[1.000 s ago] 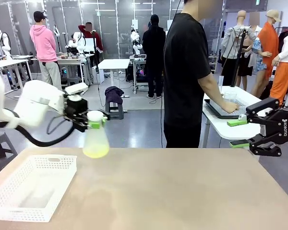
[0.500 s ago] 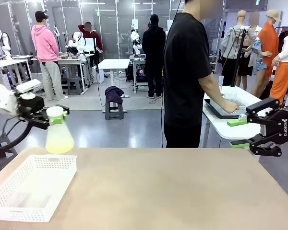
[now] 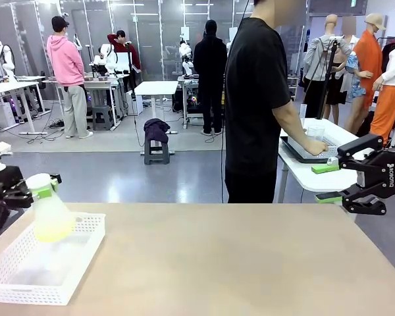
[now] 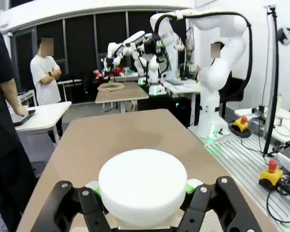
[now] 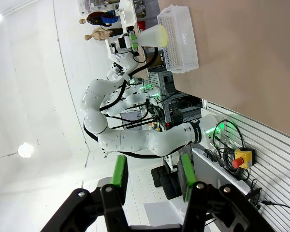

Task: Prepare the solutions needed for the experiment.
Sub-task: When the human places the Big flask in the center of the table, pick up the Big flask and place it in the left Organizing basket.

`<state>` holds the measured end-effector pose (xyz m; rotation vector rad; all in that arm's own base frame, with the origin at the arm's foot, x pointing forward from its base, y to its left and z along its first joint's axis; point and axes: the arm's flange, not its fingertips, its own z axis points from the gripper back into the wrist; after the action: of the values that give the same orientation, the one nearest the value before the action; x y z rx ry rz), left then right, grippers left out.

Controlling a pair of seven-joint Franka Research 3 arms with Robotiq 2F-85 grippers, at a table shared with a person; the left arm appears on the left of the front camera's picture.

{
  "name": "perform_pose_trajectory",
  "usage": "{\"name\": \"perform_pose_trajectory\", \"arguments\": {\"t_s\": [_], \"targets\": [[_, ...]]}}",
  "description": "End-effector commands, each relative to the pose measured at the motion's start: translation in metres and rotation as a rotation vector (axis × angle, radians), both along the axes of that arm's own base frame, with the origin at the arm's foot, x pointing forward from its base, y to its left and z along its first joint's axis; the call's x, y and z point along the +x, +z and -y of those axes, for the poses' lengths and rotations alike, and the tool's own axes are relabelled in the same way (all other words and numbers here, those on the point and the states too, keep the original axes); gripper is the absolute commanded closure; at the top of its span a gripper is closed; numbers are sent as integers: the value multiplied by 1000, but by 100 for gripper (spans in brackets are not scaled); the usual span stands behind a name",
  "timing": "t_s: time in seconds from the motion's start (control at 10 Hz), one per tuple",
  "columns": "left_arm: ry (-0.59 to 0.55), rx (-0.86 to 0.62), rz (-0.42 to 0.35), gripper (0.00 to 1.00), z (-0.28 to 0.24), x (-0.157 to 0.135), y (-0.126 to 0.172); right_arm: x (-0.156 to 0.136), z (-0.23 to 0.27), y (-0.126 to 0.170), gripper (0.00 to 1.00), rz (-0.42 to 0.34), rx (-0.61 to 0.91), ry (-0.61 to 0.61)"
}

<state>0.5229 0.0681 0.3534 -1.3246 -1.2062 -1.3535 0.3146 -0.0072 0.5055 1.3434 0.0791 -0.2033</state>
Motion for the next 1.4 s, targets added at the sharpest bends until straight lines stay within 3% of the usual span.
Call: {"name": "perform_pose_trajectory", "arguments": {"t_s": [0.0, 0.3, 0.6, 1.3], "targets": [[-28, -86, -6, 96, 0, -12, -17, 2, -1, 1, 45, 12, 15, 3], [-20, -80, -53, 96, 6, -19, -52, 2, -1, 1, 45, 12, 15, 3], [3, -38, -50, 96, 12, -17, -75, 2, -1, 1, 45, 12, 15, 3], [16, 19, -62, 96, 24, -13, -97, 2, -1, 1, 45, 12, 15, 3]]}}
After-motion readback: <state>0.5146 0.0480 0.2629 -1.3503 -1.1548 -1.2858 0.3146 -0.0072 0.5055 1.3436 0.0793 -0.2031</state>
